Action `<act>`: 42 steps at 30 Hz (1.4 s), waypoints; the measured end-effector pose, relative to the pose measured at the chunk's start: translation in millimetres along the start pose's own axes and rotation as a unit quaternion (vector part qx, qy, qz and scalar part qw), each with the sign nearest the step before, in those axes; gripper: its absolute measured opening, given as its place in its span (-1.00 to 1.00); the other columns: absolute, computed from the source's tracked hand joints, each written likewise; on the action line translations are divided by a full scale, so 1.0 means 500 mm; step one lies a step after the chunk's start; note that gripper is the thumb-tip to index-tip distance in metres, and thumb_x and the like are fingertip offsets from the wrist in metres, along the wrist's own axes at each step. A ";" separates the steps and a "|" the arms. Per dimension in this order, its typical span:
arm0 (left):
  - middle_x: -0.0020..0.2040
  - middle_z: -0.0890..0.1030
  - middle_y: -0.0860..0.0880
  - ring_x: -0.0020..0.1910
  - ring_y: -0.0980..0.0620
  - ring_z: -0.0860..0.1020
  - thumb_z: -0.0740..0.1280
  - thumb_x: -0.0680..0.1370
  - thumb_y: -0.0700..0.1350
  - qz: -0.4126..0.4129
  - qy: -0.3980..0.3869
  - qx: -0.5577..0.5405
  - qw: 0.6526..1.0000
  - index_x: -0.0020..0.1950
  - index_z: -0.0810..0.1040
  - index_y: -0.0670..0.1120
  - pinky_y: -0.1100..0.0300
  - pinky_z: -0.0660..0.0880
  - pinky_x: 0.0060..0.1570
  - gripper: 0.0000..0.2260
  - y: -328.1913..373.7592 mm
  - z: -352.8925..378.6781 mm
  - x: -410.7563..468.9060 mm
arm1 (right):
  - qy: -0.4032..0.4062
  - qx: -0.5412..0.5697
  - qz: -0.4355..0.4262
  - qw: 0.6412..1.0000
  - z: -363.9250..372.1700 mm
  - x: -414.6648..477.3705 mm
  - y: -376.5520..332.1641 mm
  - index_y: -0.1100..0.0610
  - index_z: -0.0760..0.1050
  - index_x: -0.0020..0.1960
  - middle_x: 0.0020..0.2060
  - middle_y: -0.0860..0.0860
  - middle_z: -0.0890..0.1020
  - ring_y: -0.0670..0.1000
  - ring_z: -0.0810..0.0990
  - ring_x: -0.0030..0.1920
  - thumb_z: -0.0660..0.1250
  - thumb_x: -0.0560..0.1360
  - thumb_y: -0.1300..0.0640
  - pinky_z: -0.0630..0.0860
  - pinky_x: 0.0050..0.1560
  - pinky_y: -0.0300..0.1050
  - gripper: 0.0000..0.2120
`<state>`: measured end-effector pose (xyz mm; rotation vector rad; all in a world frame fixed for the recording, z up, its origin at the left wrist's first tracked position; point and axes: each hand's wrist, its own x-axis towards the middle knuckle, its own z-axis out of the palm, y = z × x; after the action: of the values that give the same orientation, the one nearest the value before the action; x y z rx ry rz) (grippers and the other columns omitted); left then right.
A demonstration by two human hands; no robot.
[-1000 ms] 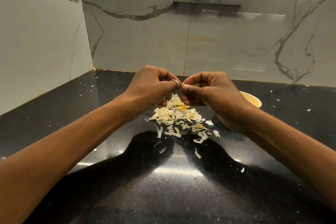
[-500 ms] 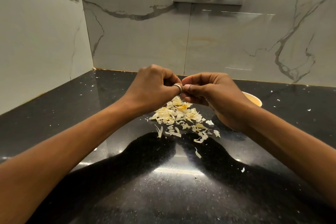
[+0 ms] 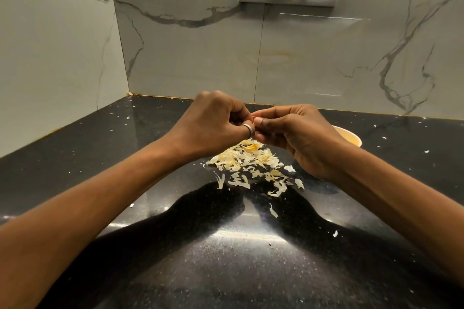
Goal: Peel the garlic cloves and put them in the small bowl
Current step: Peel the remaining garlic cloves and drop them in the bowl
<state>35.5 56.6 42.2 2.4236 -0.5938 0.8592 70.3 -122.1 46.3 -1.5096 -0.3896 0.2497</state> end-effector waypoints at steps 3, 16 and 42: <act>-0.37 0.57 0.16 -0.41 0.19 0.58 0.47 0.53 -0.15 0.002 -0.008 0.007 1.000 -0.05 0.71 -0.15 0.39 0.50 -0.41 -0.92 0.001 0.000 -0.001 | -0.007 -0.012 0.001 1.000 0.001 -0.001 0.003 0.35 0.65 0.02 -0.12 0.22 0.70 0.04 0.68 -0.20 0.32 0.53 0.44 0.68 -0.12 -0.20 -0.85; -0.38 0.57 0.14 -0.47 0.21 0.52 0.46 0.53 -0.10 -0.017 -0.013 0.010 1.000 -0.05 0.70 -0.11 0.38 0.49 -0.42 -0.91 -0.001 0.000 0.000 | -0.040 0.035 0.023 0.998 0.008 -0.007 0.000 0.40 0.61 0.11 -0.09 0.23 0.67 0.01 0.67 -0.20 0.30 0.55 0.43 0.64 -0.19 -0.27 -0.82; -0.16 0.66 0.04 -0.25 0.13 0.61 0.41 0.57 0.05 -0.118 0.010 -0.021 0.993 0.03 0.67 -0.08 0.20 0.58 -0.22 -0.78 -0.006 -0.019 0.012 | -0.018 -0.033 0.012 0.999 0.003 -0.008 -0.005 0.36 0.54 0.12 -0.16 0.22 0.68 0.05 0.70 -0.22 0.30 0.56 0.42 0.68 -0.13 -0.17 -0.85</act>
<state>36.9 62.8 51.6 2.3845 -0.3055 0.7618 65.6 -122.3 48.6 -1.5781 -0.4116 0.2853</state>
